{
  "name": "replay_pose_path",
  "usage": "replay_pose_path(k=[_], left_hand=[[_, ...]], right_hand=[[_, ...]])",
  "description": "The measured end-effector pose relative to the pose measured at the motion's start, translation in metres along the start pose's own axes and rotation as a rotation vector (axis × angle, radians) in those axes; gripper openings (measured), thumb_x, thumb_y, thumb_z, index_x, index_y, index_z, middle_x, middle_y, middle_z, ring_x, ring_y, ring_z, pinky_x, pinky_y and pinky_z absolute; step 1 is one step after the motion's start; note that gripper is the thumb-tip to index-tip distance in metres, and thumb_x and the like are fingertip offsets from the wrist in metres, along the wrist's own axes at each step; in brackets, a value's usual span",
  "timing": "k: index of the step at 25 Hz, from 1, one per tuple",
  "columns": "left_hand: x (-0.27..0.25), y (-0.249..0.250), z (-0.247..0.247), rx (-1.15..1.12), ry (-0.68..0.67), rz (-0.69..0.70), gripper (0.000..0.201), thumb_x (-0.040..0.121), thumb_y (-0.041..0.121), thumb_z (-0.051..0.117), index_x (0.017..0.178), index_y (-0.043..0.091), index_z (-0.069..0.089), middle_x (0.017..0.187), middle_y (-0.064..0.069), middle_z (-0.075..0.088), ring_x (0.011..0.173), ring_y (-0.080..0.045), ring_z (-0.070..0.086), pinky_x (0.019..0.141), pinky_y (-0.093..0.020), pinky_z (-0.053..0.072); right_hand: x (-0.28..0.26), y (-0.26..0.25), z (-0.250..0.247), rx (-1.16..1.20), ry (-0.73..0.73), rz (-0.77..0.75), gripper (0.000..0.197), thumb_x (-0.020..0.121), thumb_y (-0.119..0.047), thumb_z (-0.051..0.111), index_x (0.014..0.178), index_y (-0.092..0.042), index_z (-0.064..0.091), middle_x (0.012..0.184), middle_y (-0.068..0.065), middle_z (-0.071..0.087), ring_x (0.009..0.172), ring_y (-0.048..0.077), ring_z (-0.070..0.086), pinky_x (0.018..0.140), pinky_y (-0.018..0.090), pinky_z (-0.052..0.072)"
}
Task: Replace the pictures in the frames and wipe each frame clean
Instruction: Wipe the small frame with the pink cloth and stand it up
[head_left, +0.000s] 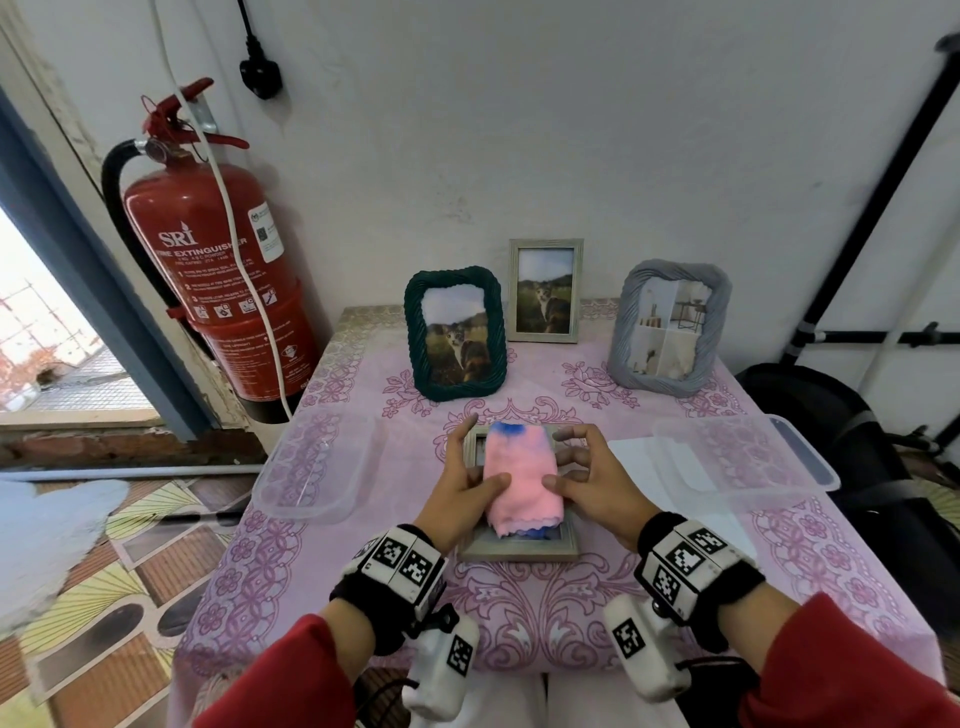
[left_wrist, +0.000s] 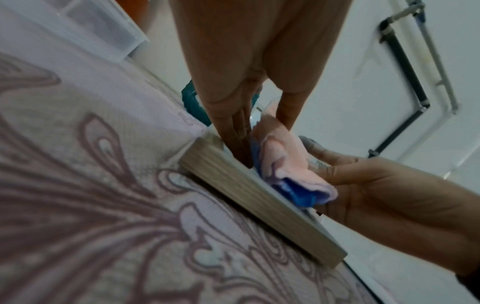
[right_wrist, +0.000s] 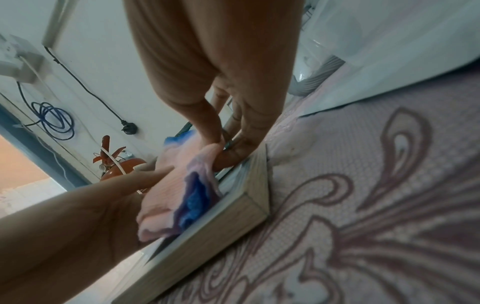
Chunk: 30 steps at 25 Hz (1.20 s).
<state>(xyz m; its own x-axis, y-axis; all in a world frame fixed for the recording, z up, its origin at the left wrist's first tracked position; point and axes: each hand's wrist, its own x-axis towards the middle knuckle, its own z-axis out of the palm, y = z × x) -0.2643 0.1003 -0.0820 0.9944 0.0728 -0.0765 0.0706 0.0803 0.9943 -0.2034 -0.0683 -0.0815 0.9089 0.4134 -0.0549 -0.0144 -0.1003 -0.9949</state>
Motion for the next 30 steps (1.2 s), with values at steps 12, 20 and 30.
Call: replay_pose_path(k=[12, 20, 30], left_hand=[[-0.001, 0.017, -0.034, 0.243, 0.17, 0.213, 0.022, 0.091, 0.003, 0.053, 0.105, 0.02, 0.057, 0.111, 0.0, 0.059, 0.088, -0.015, 0.06, 0.07, -0.023, 0.052], [-0.014, 0.07, -0.113, 0.532, 0.302, 0.299, 0.049, 0.08, -0.015, 0.054, 0.121, 0.012, 0.056, 0.123, 0.005, 0.049, 0.109, -0.011, 0.048, 0.09, -0.021, 0.045], [-0.023, 0.054, -0.165, 0.797, 0.264, -0.036, 0.06, 0.078, -0.02, 0.047, 0.128, 0.012, 0.049, 0.13, -0.007, 0.045, 0.121, -0.029, 0.045, 0.096, -0.034, 0.042]], right_hand=[[0.015, 0.016, -0.004, -0.661, 0.068, 0.085, 0.068, 0.074, -0.025, 0.075, 0.132, -0.01, 0.041, 0.118, 0.014, 0.05, 0.101, 0.023, 0.053, 0.086, 0.025, 0.042], [0.014, 0.015, -0.007, -0.737, 0.019, 0.085, 0.065, 0.078, -0.031, 0.073, 0.132, -0.013, 0.044, 0.115, 0.011, 0.063, 0.09, 0.017, 0.055, 0.069, 0.019, 0.033], [0.017, 0.016, -0.007, -0.672, -0.005, 0.104, 0.061, 0.078, -0.027, 0.074, 0.131, -0.013, 0.047, 0.121, 0.011, 0.062, 0.093, 0.022, 0.057, 0.075, 0.022, 0.038]])
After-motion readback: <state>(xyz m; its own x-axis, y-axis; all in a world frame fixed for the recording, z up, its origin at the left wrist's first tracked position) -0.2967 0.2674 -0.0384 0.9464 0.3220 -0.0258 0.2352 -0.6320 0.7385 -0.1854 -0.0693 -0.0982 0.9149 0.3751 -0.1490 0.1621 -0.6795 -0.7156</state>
